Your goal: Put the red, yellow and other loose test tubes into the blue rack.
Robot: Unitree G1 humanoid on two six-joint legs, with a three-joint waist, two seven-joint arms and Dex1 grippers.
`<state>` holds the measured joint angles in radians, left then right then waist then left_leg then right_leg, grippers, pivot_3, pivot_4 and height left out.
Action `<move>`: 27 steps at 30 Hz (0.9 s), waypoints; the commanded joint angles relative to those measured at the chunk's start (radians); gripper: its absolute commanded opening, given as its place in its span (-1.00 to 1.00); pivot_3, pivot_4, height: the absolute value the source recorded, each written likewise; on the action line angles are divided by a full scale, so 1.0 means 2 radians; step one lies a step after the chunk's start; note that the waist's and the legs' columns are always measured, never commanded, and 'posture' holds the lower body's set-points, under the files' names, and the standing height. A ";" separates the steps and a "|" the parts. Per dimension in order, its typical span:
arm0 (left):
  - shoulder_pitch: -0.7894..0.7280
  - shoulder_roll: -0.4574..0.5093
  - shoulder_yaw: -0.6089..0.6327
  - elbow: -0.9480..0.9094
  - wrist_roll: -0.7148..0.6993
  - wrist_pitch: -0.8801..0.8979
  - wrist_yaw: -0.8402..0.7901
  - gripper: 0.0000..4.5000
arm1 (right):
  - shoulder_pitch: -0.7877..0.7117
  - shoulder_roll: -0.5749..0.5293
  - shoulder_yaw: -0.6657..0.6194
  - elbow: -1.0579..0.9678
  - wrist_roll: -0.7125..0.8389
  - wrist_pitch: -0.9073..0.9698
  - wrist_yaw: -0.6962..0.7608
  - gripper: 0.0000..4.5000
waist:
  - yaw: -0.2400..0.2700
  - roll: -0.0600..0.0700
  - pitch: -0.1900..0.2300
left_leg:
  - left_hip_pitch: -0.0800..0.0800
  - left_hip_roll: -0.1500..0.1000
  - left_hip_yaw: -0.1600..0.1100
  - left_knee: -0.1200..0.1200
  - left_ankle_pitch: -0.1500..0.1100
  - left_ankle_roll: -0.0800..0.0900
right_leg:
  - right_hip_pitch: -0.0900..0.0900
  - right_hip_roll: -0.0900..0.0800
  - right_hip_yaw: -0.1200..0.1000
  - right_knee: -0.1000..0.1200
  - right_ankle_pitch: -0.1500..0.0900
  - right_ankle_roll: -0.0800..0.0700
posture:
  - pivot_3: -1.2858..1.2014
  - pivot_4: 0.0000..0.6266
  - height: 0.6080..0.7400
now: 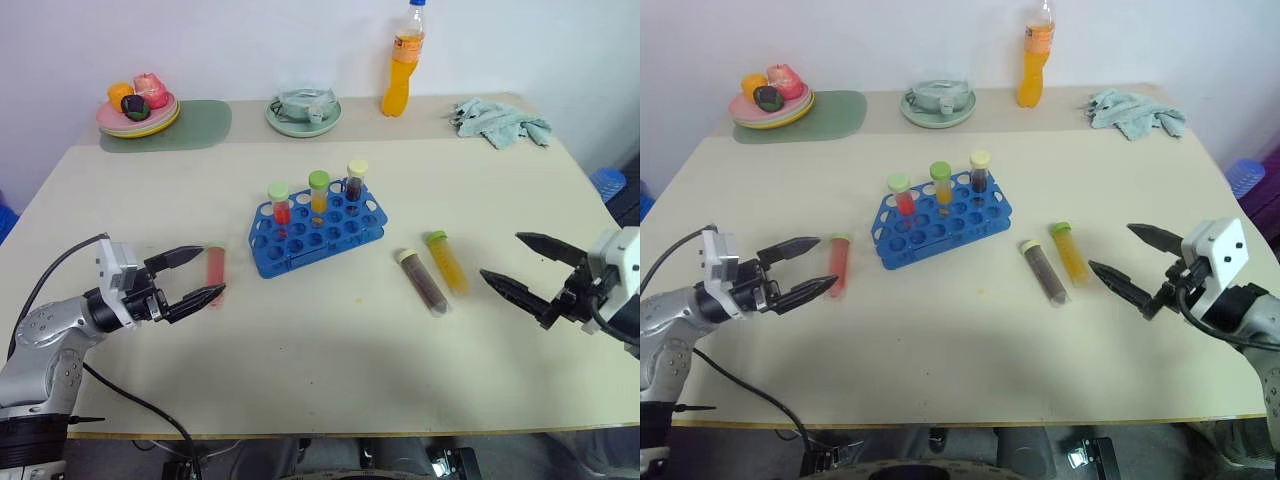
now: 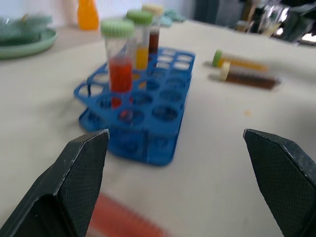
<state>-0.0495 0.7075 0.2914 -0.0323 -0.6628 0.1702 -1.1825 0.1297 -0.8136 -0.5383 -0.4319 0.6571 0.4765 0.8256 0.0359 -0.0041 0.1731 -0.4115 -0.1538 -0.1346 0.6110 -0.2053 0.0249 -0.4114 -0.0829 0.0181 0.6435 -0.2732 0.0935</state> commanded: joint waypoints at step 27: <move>-0.110 0.008 -0.056 -0.086 -0.042 0.058 -0.096 0.98 | -0.264 -0.083 0.187 0.109 0.004 0.290 -0.078 1.00 | -0.001 0.000 0.000 | -0.007 0.000 0.001 0.001 0.001 0.002 | -0.007 0.000 0.000 0.000 0.002 0.002 | 0.03 -0.52 1.00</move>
<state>-0.2649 0.7146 0.1711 -0.1727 -0.7295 0.2813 -1.3737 -0.3723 -0.9632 -0.1692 -0.2116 0.6811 1.0499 0.6660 0.0336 -0.0040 0.1734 -0.4255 -0.1540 -0.1328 0.6139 -0.2036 0.0280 -0.4258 -0.0829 0.0174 0.6442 -0.2695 0.0966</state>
